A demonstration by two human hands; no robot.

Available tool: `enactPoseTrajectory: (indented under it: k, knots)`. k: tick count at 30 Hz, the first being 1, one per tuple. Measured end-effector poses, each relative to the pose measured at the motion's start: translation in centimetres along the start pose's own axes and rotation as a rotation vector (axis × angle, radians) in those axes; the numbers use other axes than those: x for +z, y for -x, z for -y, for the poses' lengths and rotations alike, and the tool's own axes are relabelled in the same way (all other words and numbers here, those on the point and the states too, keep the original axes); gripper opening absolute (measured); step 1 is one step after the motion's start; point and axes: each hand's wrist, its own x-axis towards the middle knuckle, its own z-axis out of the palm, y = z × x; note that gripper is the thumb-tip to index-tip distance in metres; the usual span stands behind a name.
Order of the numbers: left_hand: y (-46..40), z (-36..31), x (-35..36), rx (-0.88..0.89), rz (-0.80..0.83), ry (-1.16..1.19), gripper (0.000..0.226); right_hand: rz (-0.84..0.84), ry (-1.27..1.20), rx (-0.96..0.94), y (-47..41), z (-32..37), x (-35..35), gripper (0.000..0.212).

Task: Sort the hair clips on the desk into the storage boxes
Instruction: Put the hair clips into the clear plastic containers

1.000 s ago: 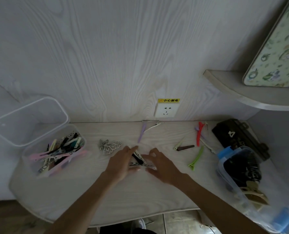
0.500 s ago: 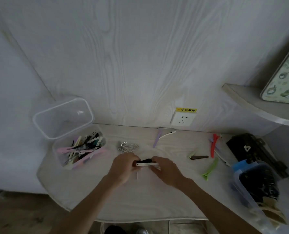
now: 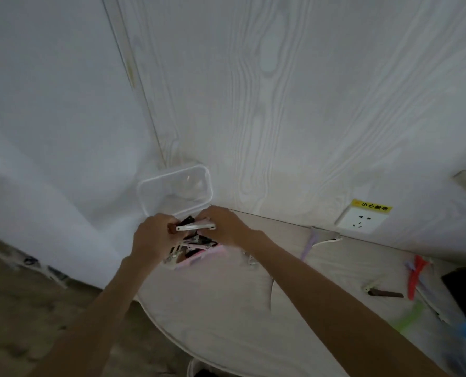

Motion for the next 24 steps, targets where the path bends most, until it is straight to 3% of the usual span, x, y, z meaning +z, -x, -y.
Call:
enactPoseTrajectory:
  k: [2,4,8,10,13,16,18,20,24]
  knots:
    - [0.0,1.3,1.0,-0.062,0.132,-0.03,0.042,0.123,0.094,0.018,-0.5,-0.6,0.1,0.044]
    - [0.2,2.1,1.7,-0.062,0.146,-0.059,0.045,0.103,0.143,0.018,0.2,-1.7,-0.5,0.045]
    - [1.3,-0.7,2.0,0.063,-0.101,-0.005,0.019,-0.266,0.075,0.036,5.2,-6.0,-2.3,0.026]
    - [2.1,-3.6,3.0,0.157,-0.102,0.02,0.01,-0.427,0.141,0.092,8.6,-9.5,-2.9,0.023]
    - [3.5,-7.8,6.4,0.289,0.125,-0.062,0.028,-0.351,0.279,0.259,13.5,-14.6,-3.7,0.035]
    - [5.0,-10.2,11.1,0.313,0.407,-0.194,0.042,-0.166,0.454,0.366,16.8,-18.3,-3.0,0.073]
    - [5.8,-10.9,13.9,0.309,0.499,-0.236,0.04,-0.093,0.512,0.499,18.2,-19.3,-2.3,0.087]
    - [6.1,-11.0,15.3,0.319,0.505,-0.215,0.031,-0.169,0.55,0.464,19.2,-18.4,-1.5,0.081]
    - [5.1,-12.3,16.2,0.357,0.38,-0.179,0.022,-0.249,0.275,0.375,21.4,-15.8,0.4,0.06]
